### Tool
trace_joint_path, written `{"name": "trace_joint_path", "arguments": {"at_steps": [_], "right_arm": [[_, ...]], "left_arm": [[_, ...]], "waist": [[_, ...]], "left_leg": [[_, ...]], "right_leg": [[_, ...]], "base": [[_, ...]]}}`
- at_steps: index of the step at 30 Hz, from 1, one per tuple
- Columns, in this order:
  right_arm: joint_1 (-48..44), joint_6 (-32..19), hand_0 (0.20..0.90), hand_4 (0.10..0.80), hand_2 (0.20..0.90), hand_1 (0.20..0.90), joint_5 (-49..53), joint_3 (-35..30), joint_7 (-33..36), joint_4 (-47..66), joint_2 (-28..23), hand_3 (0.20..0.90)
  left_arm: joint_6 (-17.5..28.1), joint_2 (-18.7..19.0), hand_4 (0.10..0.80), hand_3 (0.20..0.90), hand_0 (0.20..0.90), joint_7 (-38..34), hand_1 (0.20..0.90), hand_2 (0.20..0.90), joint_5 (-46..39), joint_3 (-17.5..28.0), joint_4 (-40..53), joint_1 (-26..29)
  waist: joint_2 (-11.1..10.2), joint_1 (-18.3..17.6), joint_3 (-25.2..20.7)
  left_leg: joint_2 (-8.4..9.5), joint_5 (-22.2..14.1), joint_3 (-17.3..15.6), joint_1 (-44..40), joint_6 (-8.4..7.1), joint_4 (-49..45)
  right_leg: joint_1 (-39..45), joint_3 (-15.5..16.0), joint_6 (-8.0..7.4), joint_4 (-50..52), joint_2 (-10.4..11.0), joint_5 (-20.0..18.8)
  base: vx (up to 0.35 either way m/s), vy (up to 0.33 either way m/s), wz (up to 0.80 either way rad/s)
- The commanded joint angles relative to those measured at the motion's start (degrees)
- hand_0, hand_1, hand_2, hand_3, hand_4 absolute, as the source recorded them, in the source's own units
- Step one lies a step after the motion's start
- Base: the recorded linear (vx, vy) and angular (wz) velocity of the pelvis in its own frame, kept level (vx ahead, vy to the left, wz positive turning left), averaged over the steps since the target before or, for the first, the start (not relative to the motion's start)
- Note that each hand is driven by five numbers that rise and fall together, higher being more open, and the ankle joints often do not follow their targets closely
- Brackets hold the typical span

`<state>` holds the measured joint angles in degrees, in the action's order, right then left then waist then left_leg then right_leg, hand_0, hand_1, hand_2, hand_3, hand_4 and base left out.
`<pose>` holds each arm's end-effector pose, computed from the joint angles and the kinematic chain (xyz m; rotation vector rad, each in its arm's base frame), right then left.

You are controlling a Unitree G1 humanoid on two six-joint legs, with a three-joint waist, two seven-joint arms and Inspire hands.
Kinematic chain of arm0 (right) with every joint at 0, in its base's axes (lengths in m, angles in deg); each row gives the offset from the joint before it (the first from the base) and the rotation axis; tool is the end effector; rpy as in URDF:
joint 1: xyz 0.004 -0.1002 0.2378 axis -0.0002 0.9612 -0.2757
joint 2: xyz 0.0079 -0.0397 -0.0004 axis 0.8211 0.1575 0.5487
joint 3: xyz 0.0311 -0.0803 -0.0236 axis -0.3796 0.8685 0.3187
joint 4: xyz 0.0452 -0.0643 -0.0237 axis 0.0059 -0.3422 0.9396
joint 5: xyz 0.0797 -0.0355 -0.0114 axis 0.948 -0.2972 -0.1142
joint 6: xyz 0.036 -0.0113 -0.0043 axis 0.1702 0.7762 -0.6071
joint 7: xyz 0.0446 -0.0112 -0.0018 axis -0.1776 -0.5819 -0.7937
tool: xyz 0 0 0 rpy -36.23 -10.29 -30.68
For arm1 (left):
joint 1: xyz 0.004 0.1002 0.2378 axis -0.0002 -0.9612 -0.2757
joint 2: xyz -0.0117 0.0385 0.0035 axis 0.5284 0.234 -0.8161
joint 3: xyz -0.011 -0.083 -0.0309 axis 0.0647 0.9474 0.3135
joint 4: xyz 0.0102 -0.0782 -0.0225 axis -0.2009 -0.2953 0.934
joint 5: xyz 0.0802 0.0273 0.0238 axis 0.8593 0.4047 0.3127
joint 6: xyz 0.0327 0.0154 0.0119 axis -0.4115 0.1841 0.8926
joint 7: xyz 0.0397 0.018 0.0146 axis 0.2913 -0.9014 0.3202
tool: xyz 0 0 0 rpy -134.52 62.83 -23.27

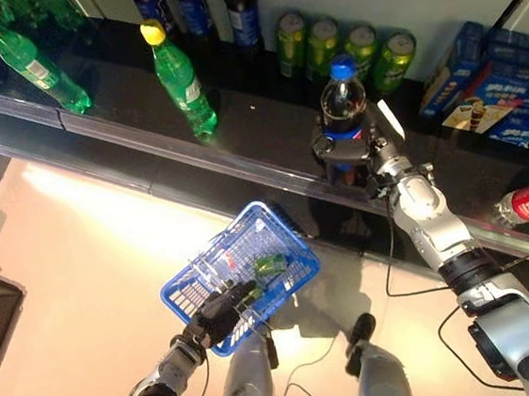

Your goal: Pick up the drink and place into the basket.

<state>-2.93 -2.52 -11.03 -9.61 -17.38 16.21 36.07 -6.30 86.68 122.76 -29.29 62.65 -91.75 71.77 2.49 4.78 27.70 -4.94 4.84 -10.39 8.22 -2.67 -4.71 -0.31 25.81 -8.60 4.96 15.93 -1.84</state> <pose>0.2927 -0.1765 0.1476 -0.2127 -0.2718 0.1728 0.1721 0.2189 -0.0464 -0.8626 0.5861 -0.1391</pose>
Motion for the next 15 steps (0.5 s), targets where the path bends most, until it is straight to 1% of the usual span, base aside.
{"name": "trace_joint_path", "arguments": {"at_steps": [1,6,9,12,15], "right_arm": [[-1.28,-6.25,0.3,0.1,0.3,0.3,-1.89,-2.82,-1.9,9.59,0.05,0.2],[3.67,-6.34,0.3,0.1,0.3,0.3,-2.4,-3.82,-2.62,12.96,0.45,0.2],[6.68,-6.63,0.3,0.1,0.3,0.3,-2.44,-4.36,-3.06,14.67,0.52,0.2],[8.04,-6.5,0.3,0.1,0.3,0.3,-1.93,-4.83,-3.77,15.93,0.12,0.2],[9.07,-6.67,0.3,0.1,0.3,0.3,-1.54,-5.04,-4.38,17.16,-0.16,0.2]], "left_arm": [[0.66,0.12,0.1,0.2,0.3,6.0,0.3,0.3,-0.02,-3.07,5.53,-8.34],[2.48,-0.57,0.1,0.2,0.3,6.57,0.3,0.3,0.0,-1.48,7.72,-9.94],[3.53,-1.15,0.1,0.2,0.3,6.82,0.3,0.3,-0.15,-0.52,9.53,-10.84],[4.64,-1.43,0.1,0.2,0.3,7.35,0.3,0.3,-0.67,0.11,10.82,-11.32],[5.21,-1.53,0.1,0.2,0.3,8.15,0.3,0.3,-1.46,0.65,12.34,-11.27]], "waist": [[-1.44,2.0,-10.06],[-2.27,2.61,-13.8],[-2.73,3.46,-16.52],[-2.9,3.94,-18.13],[-2.93,4.13,-18.79]], "left_leg": [[0.47,-1.91,-3.03,-5.78,-0.45,4.77],[0.24,-0.68,-2.96,-8.93,-1.08,8.53],[-0.03,-0.46,-2.86,-9.93,-1.48,9.71],[-0.03,-0.8,-2.6,-10.46,-1.58,9.71],[-0.01,-1.0,-2.28,-10.98,-1.56,9.71]], "right_leg": [[-2.24,-2.23,-0.2,-1.15,-1.55,-2.78],[1.36,-0.53,-0.14,-3.53,-2.55,-2.82],[3.97,1.39,0.28,-4.89,-3.49,-2.33],[5.52,2.39,0.72,-5.53,-4.06,-1.77],[6.28,2.75,0.93,-5.64,-4.25,-1.38]], "base": [[0.02,0.018,0.08],[0.093,-0.01,0.06],[0.089,-0.037,0.18],[0.045,-0.024,0.24],[0.01,-0.006,0.04]]}}
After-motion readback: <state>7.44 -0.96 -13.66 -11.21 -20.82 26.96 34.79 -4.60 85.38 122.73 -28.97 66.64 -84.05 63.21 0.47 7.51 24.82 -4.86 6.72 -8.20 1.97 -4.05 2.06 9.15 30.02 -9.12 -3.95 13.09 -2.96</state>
